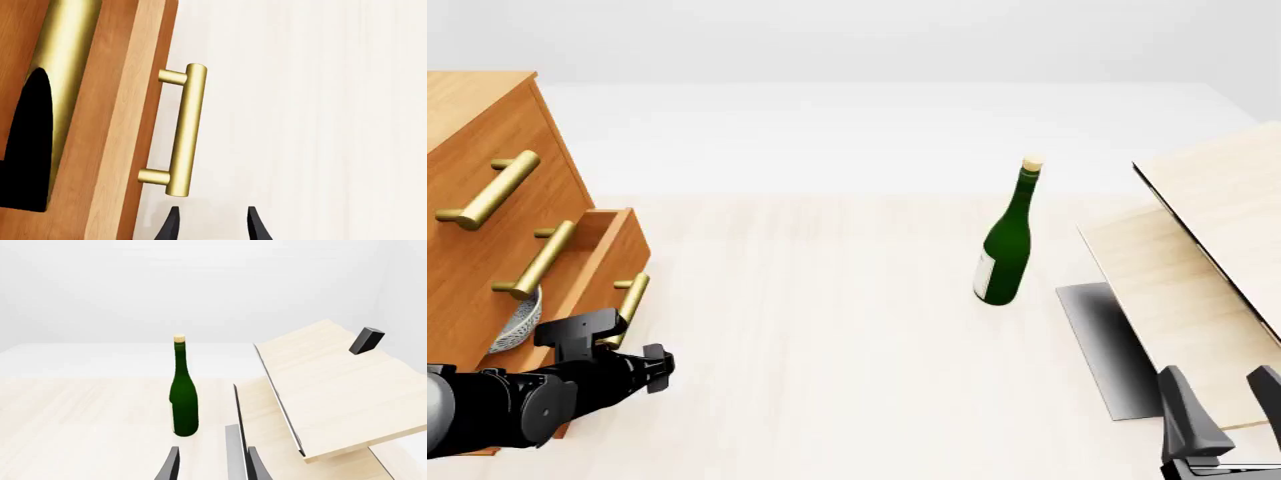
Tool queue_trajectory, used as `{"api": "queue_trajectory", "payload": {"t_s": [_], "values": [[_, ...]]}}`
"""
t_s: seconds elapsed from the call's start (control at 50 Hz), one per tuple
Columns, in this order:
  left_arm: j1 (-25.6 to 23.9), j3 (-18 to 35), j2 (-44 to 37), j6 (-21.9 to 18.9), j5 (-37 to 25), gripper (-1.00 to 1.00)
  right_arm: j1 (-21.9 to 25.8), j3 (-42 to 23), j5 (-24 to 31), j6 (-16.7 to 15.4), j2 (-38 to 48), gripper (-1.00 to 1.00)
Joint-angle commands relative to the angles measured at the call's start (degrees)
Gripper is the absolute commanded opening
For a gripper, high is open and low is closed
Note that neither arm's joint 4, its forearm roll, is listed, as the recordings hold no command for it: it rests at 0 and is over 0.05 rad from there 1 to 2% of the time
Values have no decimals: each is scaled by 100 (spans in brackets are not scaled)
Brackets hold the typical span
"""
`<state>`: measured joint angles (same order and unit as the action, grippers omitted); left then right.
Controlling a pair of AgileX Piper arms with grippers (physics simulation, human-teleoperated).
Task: Put the bowl in the bottom drawer of the cabinet and close it.
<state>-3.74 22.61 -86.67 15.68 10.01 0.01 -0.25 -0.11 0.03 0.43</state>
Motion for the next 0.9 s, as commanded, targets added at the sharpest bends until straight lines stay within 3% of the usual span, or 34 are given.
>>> {"api": "queue_trajectory", "payload": {"t_s": [0.02,0.9], "values": [[313,-54,62,-173,3,100,0,0,0,0,1,100],[1252,-213,226,-584,137,100,-1,0,0,0,0,100]]}}
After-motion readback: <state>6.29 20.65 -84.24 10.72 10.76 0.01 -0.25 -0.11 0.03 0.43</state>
